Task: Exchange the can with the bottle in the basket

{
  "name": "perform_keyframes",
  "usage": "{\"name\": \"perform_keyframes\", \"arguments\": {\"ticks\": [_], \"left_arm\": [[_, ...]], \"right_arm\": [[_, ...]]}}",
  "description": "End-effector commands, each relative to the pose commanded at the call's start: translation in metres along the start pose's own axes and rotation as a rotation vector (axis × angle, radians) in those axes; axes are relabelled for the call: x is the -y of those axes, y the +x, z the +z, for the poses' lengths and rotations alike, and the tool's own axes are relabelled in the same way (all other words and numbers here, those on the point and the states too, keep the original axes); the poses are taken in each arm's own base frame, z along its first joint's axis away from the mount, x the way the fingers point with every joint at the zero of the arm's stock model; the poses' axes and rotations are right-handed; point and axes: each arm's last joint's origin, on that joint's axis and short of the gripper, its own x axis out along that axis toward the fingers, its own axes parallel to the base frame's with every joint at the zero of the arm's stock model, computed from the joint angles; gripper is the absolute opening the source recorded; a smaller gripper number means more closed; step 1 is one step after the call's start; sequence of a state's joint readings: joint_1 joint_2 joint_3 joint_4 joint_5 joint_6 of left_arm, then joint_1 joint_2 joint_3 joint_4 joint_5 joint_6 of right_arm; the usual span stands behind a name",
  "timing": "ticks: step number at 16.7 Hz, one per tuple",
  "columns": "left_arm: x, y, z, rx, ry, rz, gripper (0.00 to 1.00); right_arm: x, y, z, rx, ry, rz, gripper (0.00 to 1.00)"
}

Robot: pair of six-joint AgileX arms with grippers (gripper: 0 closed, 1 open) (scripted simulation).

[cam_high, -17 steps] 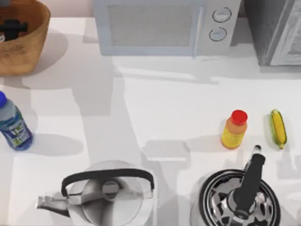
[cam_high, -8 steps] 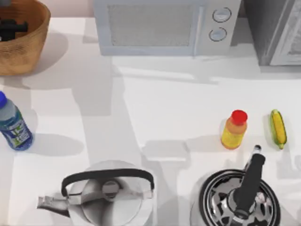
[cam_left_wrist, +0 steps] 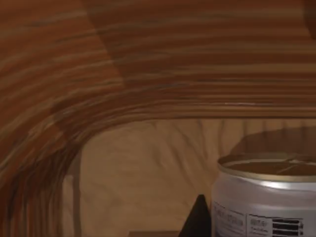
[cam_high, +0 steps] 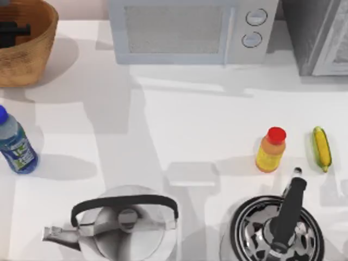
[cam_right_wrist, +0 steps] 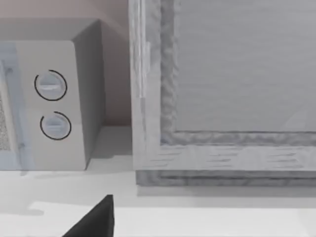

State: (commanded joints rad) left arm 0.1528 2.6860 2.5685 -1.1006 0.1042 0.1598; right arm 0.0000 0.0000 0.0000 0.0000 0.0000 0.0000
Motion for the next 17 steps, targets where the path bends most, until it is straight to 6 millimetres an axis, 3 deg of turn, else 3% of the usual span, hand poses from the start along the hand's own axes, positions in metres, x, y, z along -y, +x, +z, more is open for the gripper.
{"name": "perform_keyframes", "arguments": {"ticks": [4,7,9,11,13,15,17], "left_arm": [[-0.012,-0.048,0.001,0.113,-0.011,0.055,0.00],[-0.011,-0.112,-0.011,0.243,-0.006,0.108,0.00],[-0.003,-0.162,-0.031,0.352,0.003,0.144,0.00],[0.010,-0.211,-0.064,0.470,0.015,0.175,0.00],[0.027,-0.250,-0.109,0.584,0.025,0.197,0.00],[0.045,-0.273,-0.163,0.690,0.034,0.208,0.00],[0.060,-0.280,-0.220,0.791,0.041,0.208,0.00]], "right_arm": [[0.000,0.000,0.000,0.000,0.000,0.000,1.00],[0.000,0.000,0.000,0.000,0.000,0.000,1.00],[0.000,0.000,0.000,0.000,0.000,0.000,1.00],[0.000,0.000,0.000,0.000,0.000,0.000,1.00],[0.000,0.000,0.000,0.000,0.000,0.000,1.00],[0.000,0.000,0.000,0.000,0.000,0.000,1.00],[0.000,0.000,0.000,0.000,0.000,0.000,1.00]]}}
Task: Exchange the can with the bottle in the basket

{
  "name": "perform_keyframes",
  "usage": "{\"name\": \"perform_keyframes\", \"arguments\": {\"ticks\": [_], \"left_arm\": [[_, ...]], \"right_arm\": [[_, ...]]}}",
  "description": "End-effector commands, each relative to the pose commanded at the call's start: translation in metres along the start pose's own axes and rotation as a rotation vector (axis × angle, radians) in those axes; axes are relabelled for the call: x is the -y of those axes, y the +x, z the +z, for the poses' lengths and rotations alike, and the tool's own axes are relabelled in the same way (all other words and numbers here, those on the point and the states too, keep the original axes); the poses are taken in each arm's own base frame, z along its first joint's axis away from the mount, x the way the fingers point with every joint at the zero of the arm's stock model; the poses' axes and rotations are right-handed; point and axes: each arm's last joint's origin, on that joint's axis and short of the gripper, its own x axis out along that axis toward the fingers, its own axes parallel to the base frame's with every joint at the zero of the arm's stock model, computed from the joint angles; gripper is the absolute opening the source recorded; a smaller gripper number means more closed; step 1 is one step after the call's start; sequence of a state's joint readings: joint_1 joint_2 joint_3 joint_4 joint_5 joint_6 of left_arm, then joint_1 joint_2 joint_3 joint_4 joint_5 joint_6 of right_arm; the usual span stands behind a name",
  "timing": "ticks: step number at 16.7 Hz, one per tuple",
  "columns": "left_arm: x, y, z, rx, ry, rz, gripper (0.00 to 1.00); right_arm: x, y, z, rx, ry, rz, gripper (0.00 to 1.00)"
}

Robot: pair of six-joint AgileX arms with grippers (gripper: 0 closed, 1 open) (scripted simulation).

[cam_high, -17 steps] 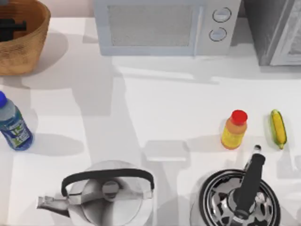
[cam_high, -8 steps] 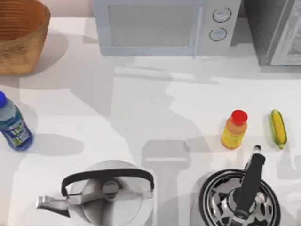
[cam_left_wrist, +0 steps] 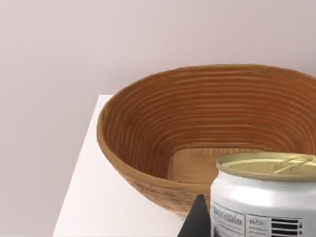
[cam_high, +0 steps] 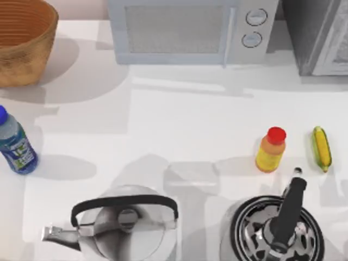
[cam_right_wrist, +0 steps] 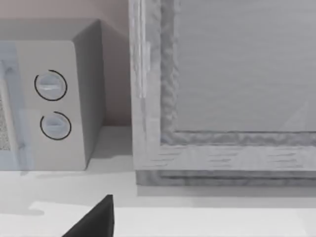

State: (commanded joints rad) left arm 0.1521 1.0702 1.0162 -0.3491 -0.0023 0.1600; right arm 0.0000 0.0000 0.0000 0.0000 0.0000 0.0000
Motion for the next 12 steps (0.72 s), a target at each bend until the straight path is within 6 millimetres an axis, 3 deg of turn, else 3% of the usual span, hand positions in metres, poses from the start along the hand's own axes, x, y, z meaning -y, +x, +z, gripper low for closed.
{"name": "perform_keyframes", "arguments": {"ticks": [2,5,9,12], "left_arm": [[0.012,-0.035,-0.043,0.096,-0.011,-0.007,0.00],[0.027,-0.061,-0.110,0.226,-0.039,-0.031,0.00],[0.042,-0.062,-0.178,0.352,-0.084,-0.080,0.00],[0.049,-0.055,-0.205,0.400,-0.109,-0.113,0.00]], "right_arm": [[0.000,0.000,0.000,0.000,0.000,0.000,1.00],[0.000,0.000,0.000,0.000,0.000,0.000,1.00],[0.000,0.000,0.000,0.000,0.000,0.000,1.00],[0.000,0.000,0.000,0.000,0.000,0.000,1.00]]}}
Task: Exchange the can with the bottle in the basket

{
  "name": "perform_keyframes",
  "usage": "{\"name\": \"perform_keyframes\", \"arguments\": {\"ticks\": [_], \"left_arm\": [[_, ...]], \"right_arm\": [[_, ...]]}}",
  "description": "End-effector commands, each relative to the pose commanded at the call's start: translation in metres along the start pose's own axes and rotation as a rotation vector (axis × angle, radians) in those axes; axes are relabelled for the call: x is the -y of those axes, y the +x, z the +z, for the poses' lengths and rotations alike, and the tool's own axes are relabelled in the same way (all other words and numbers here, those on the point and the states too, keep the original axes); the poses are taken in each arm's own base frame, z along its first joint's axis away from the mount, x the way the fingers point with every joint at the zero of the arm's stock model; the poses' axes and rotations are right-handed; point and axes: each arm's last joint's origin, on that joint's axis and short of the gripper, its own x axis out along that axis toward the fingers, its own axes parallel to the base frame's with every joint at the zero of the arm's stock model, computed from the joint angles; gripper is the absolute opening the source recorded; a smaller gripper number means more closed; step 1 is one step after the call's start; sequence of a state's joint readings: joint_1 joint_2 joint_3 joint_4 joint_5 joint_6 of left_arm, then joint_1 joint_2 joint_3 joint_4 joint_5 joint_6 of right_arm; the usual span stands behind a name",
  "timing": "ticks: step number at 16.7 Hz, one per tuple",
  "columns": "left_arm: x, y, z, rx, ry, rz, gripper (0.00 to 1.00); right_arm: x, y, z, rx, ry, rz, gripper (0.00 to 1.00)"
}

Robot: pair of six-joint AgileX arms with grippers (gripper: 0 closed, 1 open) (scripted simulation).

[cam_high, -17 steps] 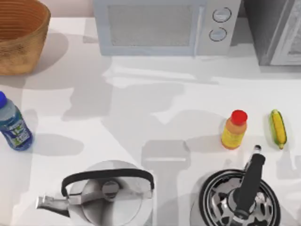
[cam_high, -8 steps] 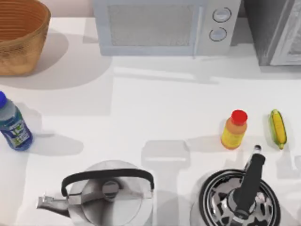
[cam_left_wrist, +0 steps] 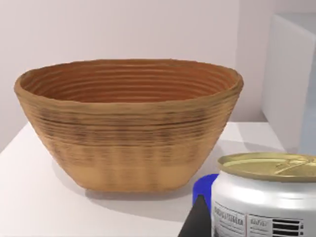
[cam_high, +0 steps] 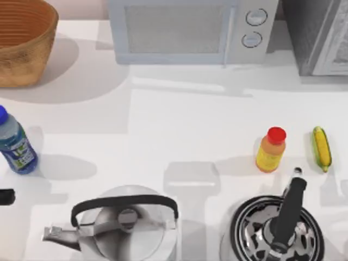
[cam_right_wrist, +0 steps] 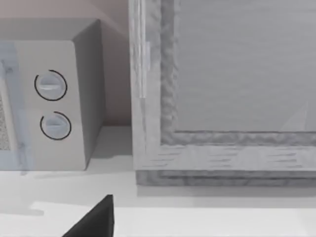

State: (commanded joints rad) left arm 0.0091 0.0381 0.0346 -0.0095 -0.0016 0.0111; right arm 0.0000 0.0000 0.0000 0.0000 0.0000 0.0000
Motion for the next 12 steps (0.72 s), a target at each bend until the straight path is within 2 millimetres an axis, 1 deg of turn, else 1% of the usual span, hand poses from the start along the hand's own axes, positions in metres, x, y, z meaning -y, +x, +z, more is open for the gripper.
{"name": "perform_keyframes", "arguments": {"ticks": [2,8,10,12], "left_arm": [[0.001,0.000,-0.007,0.012,-0.010,-0.010,0.00],[0.001,0.000,-0.008,0.007,-0.008,-0.007,0.00],[0.002,0.001,-0.005,0.007,-0.008,-0.024,0.00],[0.004,0.004,0.004,0.005,-0.009,-0.069,0.00]], "right_arm": [[0.000,0.000,0.000,0.000,0.000,0.000,1.00],[0.000,0.000,0.000,0.000,0.000,0.000,1.00],[0.000,0.000,0.000,0.000,0.000,0.000,1.00],[0.000,0.000,0.000,0.000,0.000,0.000,1.00]]}}
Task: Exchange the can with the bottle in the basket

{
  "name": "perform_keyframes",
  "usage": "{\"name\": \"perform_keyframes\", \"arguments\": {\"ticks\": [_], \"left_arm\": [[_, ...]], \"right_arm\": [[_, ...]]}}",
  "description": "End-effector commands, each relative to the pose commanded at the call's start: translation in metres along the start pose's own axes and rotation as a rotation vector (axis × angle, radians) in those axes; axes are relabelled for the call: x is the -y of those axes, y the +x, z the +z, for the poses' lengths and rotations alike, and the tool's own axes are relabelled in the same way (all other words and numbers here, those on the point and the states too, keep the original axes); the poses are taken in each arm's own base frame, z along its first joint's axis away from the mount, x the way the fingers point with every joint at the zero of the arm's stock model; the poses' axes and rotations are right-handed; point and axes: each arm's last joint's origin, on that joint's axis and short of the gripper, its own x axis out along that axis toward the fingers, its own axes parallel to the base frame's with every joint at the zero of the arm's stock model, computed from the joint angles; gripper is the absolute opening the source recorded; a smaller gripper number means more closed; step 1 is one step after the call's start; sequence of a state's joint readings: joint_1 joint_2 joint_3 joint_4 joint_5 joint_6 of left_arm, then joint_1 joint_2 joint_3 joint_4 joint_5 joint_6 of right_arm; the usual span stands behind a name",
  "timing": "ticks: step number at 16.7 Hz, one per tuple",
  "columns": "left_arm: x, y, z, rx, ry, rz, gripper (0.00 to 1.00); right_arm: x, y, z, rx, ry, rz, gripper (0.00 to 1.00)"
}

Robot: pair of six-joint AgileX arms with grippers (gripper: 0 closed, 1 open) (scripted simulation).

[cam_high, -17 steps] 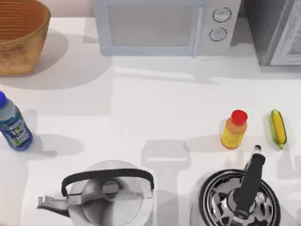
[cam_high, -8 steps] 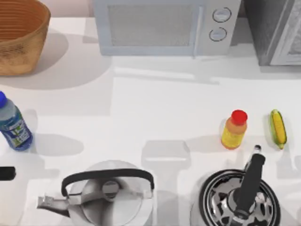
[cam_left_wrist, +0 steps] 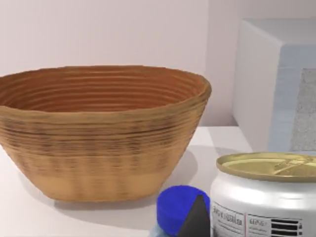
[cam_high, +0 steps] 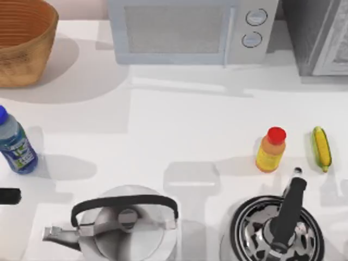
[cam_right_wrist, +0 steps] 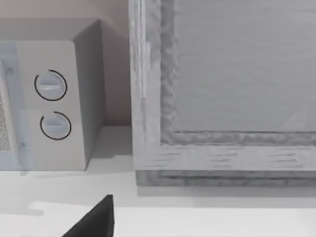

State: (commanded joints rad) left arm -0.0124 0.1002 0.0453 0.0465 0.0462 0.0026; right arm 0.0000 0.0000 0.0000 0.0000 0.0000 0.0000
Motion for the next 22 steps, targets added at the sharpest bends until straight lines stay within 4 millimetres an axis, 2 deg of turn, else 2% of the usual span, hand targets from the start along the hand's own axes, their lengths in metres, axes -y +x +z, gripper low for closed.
{"name": "perform_keyframes", "arguments": {"ticks": [3,6,10,13,15,17,20,22], "left_arm": [[0.006,0.011,0.021,-0.004,-0.002,-0.121,0.00],[0.015,0.034,0.047,-0.009,-0.006,-0.284,0.00],[0.035,0.088,0.074,-0.014,-0.010,-0.537,0.00],[0.057,0.143,0.076,-0.014,-0.011,-0.736,0.00],[0.074,0.180,0.066,-0.014,-0.012,-0.868,0.00],[0.093,0.216,0.046,-0.012,-0.011,-0.994,0.00],[0.121,0.259,0.000,-0.008,-0.008,-1.170,0.00],[0.137,0.279,-0.036,-0.005,-0.005,-1.273,0.00]], "right_arm": [[0.000,0.000,0.000,0.000,0.000,0.000,1.00],[0.000,0.000,0.000,0.000,0.000,0.000,1.00],[0.000,0.000,0.000,0.000,0.000,0.000,1.00],[0.000,0.000,0.000,0.000,0.000,0.000,1.00],[0.000,0.000,0.000,0.000,0.000,0.000,1.00],[0.000,0.000,0.000,0.000,0.000,0.000,1.00],[0.000,0.000,0.000,0.000,0.000,0.000,1.00],[0.000,0.000,0.000,0.000,0.000,0.000,1.00]]}}
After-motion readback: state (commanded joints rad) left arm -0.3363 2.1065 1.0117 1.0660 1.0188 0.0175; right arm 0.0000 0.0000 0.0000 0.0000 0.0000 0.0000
